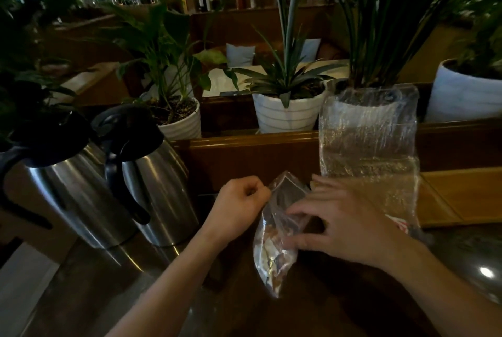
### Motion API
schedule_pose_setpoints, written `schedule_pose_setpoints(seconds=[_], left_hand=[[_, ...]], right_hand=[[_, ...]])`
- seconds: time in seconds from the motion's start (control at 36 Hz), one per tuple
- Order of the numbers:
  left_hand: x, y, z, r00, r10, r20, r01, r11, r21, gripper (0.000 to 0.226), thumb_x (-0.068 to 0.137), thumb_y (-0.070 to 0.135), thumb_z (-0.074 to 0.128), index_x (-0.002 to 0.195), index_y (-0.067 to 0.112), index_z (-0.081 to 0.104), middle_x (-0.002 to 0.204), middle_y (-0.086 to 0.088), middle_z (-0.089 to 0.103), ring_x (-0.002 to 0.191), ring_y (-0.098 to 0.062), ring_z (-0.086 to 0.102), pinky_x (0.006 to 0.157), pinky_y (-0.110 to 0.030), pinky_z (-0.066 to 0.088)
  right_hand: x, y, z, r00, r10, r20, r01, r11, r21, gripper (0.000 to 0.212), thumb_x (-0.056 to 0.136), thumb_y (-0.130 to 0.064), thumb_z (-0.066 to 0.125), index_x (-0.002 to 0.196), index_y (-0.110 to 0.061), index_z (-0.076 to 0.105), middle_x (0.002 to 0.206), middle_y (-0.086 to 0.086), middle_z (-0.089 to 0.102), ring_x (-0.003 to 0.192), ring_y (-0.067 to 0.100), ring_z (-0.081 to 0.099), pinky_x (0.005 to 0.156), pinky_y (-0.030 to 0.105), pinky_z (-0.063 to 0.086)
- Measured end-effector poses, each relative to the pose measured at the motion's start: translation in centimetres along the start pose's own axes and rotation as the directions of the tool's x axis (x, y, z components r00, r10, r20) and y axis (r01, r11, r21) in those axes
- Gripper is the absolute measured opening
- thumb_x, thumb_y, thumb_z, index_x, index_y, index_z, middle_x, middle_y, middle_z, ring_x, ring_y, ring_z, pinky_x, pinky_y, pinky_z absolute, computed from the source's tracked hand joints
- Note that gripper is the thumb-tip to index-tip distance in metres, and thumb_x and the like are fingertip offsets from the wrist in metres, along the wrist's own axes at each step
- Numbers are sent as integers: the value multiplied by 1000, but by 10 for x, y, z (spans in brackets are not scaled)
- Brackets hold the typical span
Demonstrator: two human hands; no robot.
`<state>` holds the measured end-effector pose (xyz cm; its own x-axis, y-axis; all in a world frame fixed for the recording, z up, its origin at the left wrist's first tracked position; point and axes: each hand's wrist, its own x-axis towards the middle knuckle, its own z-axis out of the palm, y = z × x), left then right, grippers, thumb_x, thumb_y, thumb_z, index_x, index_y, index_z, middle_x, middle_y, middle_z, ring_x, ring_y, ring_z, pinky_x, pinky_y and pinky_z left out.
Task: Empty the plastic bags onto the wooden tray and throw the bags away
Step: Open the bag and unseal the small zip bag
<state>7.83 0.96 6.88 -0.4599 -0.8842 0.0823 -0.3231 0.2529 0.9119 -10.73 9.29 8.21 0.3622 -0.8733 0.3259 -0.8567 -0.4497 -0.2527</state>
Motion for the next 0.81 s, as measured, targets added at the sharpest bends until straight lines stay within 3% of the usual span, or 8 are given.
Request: schedule_pose_setpoints(seconds=[0.17,0.22,0.28,0.33,0.53,0.64,0.72,0.81], left_hand=[[-10,-12,4,998,30,-63,-36,995,-95,18,97,23,49,88,18,64,73,9,64,66,-10,60,64,-25,52],[-19,-23,6,997,38,-67,-49,984,-170,21,100,22,43,96,15,62,79,8,62,72,-9,60,70,-25,51],[-32,-36,9,998,35,-54,-45,980,-193,22,100,24,39,101,16,60,91,2,64,83,-11,62,75,-25,53],[-46,-51,11,1000,5,19,-2,986,-167,22,93,26,41,107,24,57,101,1,63,91,-12,62,81,-28,54],[-73,-89,12,967,-162,195,78,922,379,79,67,64,67,132,50,23,127,26,39,118,2,42,110,-34,34],[-72,-102,13,997,-57,45,23,837,547,65,78,55,64,133,42,32,121,22,43,113,0,46,102,-26,37],[-69,-104,7,998,-58,11,49,915,401,32,87,42,63,114,44,47,103,22,54,91,5,56,83,-16,48],[-67,-105,0,998,-65,1,62,959,276,24,87,34,67,108,41,57,98,21,61,91,9,57,74,-5,44]], right_hand=[[6,-6,3,995,-43,-93,43,999,7,16,80,-39,66,86,-26,74,84,-13,74,80,-7,61,103,38,45],[7,-10,3,996,23,-89,-21,1000,21,18,80,-41,64,88,-28,73,84,-14,73,77,-6,62,86,29,53],[9,-15,2,991,103,-90,-101,994,33,21,81,-46,60,89,-30,72,82,-16,70,67,-10,53,65,14,43],[12,-20,2,974,210,-86,-205,977,65,24,80,-50,57,90,-33,71,82,-17,68,67,-5,56,60,14,42],[20,-24,9,915,390,-101,-345,888,306,8,83,-36,69,86,-30,73,74,-18,67,70,-2,62,57,13,43],[23,-24,10,889,455,-51,-368,777,511,3,82,-30,72,84,-30,74,70,-13,71,62,2,66,53,17,50],[21,-21,6,858,513,-34,-383,682,623,4,81,-23,74,85,-24,75,67,-4,72,56,7,66,52,20,51],[16,-19,-3,836,549,-3,-374,574,729,7,81,-14,73,86,-18,76,66,7,72,55,13,66,53,21,51]])
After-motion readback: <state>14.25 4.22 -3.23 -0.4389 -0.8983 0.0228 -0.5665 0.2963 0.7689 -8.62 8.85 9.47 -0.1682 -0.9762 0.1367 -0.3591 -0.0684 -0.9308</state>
